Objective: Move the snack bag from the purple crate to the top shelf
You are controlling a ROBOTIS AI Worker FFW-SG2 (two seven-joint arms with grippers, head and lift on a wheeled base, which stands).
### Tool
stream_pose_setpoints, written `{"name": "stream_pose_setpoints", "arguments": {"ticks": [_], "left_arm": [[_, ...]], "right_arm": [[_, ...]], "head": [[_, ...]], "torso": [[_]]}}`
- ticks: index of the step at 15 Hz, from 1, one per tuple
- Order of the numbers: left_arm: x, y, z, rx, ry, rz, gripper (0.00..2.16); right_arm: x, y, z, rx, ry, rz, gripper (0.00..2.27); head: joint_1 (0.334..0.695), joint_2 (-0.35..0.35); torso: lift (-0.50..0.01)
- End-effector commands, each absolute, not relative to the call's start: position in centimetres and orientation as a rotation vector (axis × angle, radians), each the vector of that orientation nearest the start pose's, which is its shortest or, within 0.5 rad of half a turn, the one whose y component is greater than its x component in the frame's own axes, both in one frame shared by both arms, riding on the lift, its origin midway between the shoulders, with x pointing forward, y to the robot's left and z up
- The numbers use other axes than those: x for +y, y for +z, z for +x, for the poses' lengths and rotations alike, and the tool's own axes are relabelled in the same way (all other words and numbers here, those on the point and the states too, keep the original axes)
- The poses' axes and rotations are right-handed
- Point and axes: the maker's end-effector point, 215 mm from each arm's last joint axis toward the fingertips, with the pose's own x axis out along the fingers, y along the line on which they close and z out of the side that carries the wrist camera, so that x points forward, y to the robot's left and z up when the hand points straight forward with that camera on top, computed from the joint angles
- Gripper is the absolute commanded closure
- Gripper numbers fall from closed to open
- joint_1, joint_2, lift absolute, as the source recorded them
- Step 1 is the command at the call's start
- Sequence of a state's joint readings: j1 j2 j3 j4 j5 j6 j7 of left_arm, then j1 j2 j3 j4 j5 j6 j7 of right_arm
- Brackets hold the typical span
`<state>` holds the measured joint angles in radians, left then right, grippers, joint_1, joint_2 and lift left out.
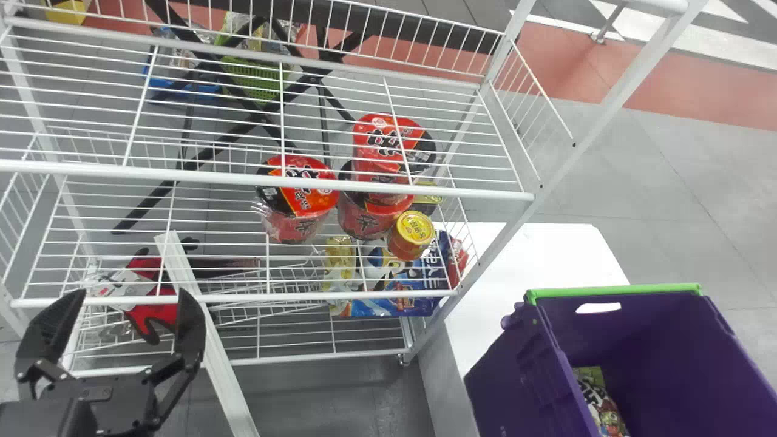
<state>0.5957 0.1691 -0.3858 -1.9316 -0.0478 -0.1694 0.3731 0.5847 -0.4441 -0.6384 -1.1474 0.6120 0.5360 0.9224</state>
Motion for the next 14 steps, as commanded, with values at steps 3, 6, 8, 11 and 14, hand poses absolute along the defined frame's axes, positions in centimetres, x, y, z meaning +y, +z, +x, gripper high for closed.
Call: {"name": "stream_pose_setpoints", "arguments": {"ticks": [3,6,8,11,14], "left_arm": [[11.4,-39.7,37.2,0.087,-0.052,-0.001,0.09],[11.5,-40.3,37.3,0.098,-0.052,-0.001,0.09],[11.5,-40.4,37.4,0.098,-0.051,-0.001,0.09],[11.5,-40.6,37.5,0.102,-0.052,-0.001,0.09],[11.6,-40.7,37.5,0.104,-0.054,-0.001,0.09]], "right_arm": [[-65.2,-65.3,-3.8,1.706,0.040,-0.208,0.29],[-65.4,-65.7,-4.0,1.705,0.038,-0.218,0.29],[-65.3,-65.9,-3.9,1.697,0.050,-0.223,0.44],[-64.9,-66.5,-3.5,1.691,0.071,-0.222,1.07],[-64.5,-66.7,-3.4,1.688,0.080,-0.200,1.48]], "head": [[0.695,-0.350],[0.695,-0.350],[0.695,-0.350],[0.695,-0.350],[0.695,-0.350]], "torso": [[-0.455],[-0.455],[-0.455],[-0.455],[-0.455]]}}
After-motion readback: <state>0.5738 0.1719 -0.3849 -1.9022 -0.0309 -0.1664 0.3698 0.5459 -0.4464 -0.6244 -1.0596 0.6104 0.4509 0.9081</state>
